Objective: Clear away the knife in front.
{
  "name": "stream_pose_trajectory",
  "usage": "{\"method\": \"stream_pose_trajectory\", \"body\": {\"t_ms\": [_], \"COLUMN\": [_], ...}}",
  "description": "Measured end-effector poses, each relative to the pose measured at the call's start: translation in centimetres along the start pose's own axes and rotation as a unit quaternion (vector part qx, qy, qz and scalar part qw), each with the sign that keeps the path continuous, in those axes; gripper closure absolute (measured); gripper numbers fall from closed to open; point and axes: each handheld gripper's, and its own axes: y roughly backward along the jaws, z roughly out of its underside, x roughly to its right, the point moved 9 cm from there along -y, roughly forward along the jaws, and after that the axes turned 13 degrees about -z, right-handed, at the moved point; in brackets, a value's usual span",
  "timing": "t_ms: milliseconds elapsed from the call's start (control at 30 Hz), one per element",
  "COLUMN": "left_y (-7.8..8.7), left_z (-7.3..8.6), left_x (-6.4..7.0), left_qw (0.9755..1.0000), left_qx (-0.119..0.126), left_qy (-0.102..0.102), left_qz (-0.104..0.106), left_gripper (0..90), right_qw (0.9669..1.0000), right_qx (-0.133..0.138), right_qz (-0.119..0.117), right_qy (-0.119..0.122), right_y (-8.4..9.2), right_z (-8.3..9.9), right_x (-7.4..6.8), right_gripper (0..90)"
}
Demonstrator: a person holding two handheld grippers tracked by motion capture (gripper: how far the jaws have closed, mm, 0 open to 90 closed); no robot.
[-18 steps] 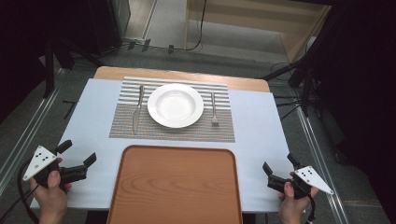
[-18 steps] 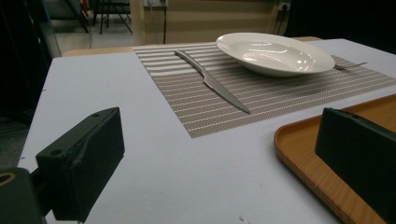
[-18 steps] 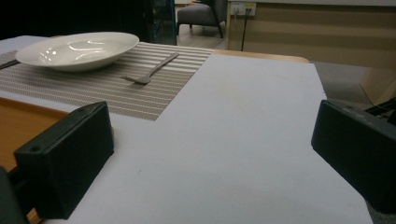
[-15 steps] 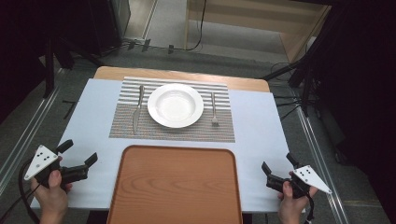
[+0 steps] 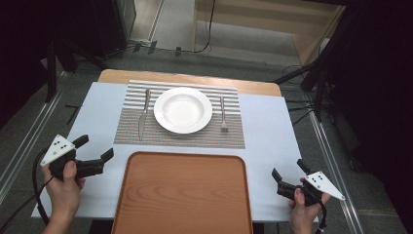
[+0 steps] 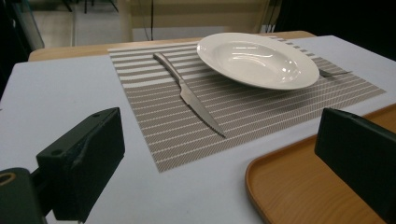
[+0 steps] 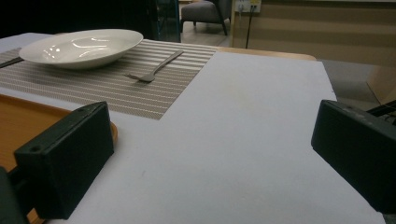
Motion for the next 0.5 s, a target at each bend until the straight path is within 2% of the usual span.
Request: {"method": "stream_pose_trajectory", "body": {"t_ms": [167,333,500], "left_y": [-2.0,-3.9,-5.3], "left_z": [-1.5,-3.1,-4.3], "left_x": [1.1,1.7,2.0], "left_qw": [0.9997,0.9995,0.9996], "left_qx": [-0.009,-0.005,-0.002], "left_qy": [-0.018,-0.009,-0.011], "left_qz": [0.012,0.031,0.028], "left_gripper": [0.4,0.4,0.4], "right_qw": [1.0,1.0,1.0], "right_qx": [0.0,-0.003,-0.003], "right_qz": [-0.002,-0.003,-0.009], "right_qy": [-0.004,-0.001,0.001], "right_y": [0.2,0.1,-0.2], "right_z": [0.1,0.2,0.4], "right_x": [-0.1,-0.2,-0.3], "right_gripper": [0.0,0.0,0.0]}}
